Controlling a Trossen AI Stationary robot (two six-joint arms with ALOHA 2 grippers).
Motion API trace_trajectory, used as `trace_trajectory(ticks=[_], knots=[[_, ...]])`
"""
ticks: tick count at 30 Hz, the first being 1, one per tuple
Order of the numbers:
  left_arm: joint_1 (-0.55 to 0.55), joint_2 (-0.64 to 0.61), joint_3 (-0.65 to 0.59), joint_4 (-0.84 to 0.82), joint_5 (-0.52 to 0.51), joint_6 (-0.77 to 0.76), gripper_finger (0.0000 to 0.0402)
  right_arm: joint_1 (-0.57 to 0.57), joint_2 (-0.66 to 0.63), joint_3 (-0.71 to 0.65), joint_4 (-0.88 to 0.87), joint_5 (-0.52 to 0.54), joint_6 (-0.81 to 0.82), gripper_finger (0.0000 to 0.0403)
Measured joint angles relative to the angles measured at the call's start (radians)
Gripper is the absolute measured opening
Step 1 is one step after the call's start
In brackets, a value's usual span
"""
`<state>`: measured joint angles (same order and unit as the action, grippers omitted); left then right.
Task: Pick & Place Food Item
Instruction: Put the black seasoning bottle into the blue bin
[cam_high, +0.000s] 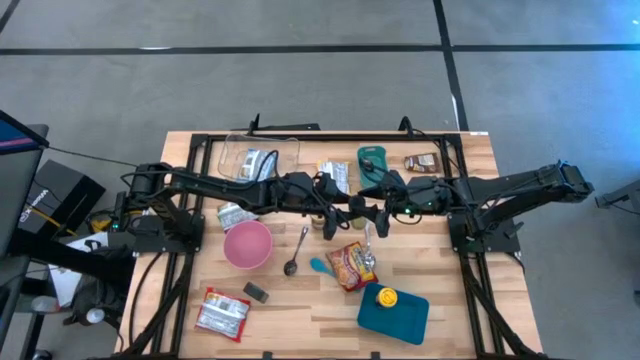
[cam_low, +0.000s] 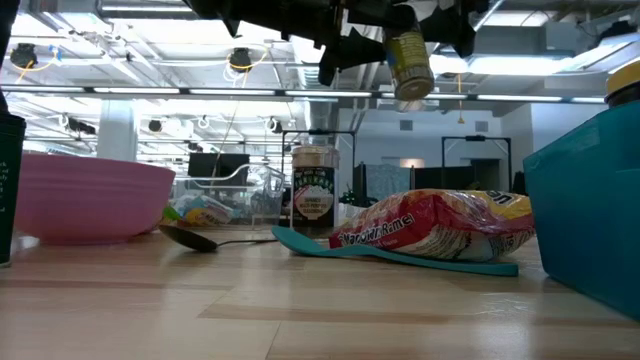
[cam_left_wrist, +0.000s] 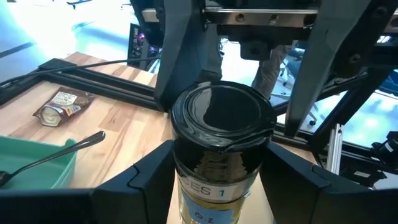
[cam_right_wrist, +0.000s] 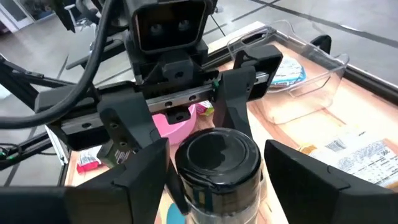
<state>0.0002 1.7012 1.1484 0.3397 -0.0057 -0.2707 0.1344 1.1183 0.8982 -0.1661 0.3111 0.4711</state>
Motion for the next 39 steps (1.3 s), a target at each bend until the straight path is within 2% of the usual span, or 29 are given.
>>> trace_trajectory(ticks=[14, 28, 39], knots=[[0.001, 0.000, 0.000, 0.005, -0.048, -0.016, 0.0199, -0.034, 0.000, 0.000, -0.004, 0.003, 0.001, 0.0258], [0.006, 0.001, 0.000, -0.009, -0.049, -0.059, 0.0196, -0.058, 0.000, 0.000, -0.012, -0.007, 0.001, 0.0223], [0.013, 0.001, 0.001, -0.020, -0.089, -0.078, 0.0196, -0.138, 0.000, 0.059, -0.084, -0.127, 0.029, 0.0235]])
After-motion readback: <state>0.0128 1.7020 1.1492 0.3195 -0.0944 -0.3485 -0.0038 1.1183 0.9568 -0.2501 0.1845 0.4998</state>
